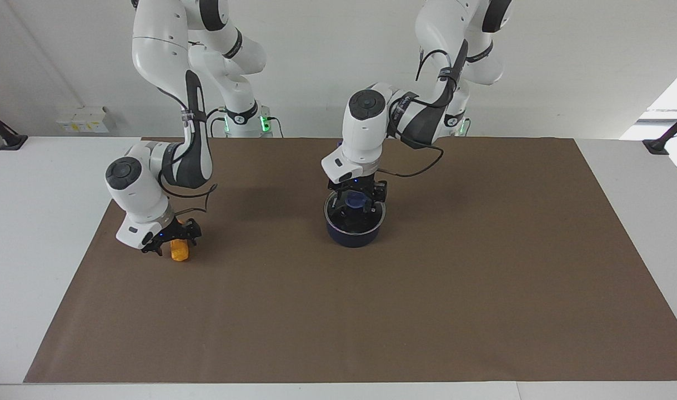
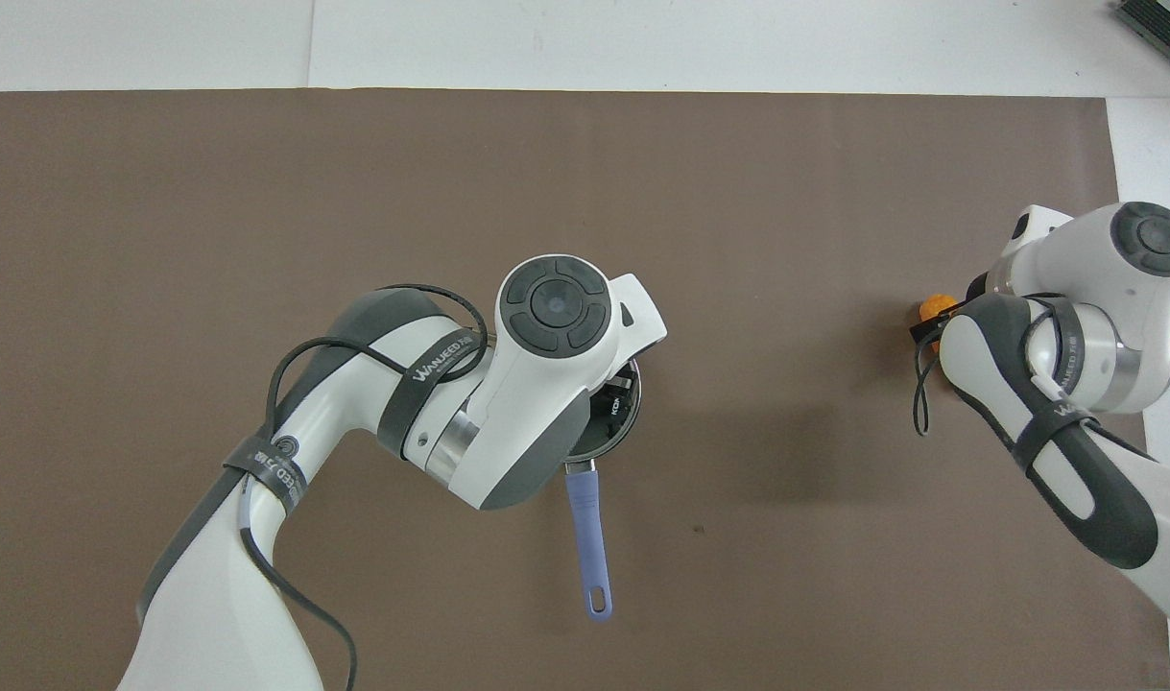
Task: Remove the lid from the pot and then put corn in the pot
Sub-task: 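Grasp the lid knob with the left gripper while the right gripper grasps corn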
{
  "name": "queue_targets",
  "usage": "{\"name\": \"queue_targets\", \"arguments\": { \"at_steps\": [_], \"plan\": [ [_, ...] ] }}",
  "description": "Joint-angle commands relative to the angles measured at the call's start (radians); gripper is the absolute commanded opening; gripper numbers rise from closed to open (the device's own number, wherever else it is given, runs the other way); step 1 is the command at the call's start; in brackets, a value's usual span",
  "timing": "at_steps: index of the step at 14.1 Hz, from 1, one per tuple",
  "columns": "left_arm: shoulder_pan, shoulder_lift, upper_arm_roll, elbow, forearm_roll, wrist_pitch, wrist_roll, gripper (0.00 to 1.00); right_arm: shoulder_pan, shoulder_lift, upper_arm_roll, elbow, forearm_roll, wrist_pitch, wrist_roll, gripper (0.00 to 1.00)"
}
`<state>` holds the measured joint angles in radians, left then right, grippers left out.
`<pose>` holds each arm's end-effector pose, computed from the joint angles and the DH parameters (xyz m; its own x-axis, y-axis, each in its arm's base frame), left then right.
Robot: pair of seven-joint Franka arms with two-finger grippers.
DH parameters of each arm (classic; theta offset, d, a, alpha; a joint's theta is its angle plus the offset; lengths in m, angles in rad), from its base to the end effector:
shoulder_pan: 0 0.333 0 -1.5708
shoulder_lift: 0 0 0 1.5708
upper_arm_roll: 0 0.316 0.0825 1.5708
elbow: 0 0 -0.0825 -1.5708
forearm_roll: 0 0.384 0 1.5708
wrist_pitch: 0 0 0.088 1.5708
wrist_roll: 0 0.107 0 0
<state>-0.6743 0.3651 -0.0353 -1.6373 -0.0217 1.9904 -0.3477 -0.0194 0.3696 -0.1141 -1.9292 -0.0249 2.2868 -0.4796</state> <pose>0.5013 -0.4291 0.4051 0.9388 -0.3437 -0.0223 -0.3432 -0.9389 0.0263 0.6143 -0.0798 0.2973 0.9320 0.3605 -0.0370 0.3620 -0.9309 0.0481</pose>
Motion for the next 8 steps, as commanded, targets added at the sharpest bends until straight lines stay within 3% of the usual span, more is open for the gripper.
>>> {"name": "queue_targets", "arguments": {
  "at_steps": [1, 4, 5, 6, 7, 8],
  "plan": [
    [-0.014, 0.005, 0.017, -0.013, -0.003, 0.019, -0.011, 1.0, -0.01, -0.017, 0.007, -0.025, 0.005, 0.026, -0.031, 0.0],
    [-0.013, 0.005, 0.017, -0.009, 0.002, 0.012, -0.011, 1.0, 0.003, -0.015, 0.007, -0.019, 0.005, 0.022, -0.024, 0.0],
    [-0.016, 0.003, 0.018, -0.007, 0.003, 0.001, -0.014, 0.96, 0.003, -0.015, 0.007, -0.014, 0.005, 0.016, -0.016, 0.0],
    [-0.018, 0.003, 0.018, -0.007, 0.008, -0.011, -0.014, 0.43, 0.001, -0.015, 0.007, -0.008, 0.005, 0.007, -0.013, 0.0],
    [-0.016, 0.003, 0.018, -0.007, 0.015, -0.008, -0.014, 0.0, 0.003, -0.02, 0.007, -0.004, 0.005, 0.002, -0.013, 0.0],
    [-0.018, 0.003, 0.018, -0.006, 0.014, -0.011, -0.014, 0.0, 0.003, -0.032, 0.007, -0.002, 0.005, -0.009, -0.013, 0.0]
  ]
}}
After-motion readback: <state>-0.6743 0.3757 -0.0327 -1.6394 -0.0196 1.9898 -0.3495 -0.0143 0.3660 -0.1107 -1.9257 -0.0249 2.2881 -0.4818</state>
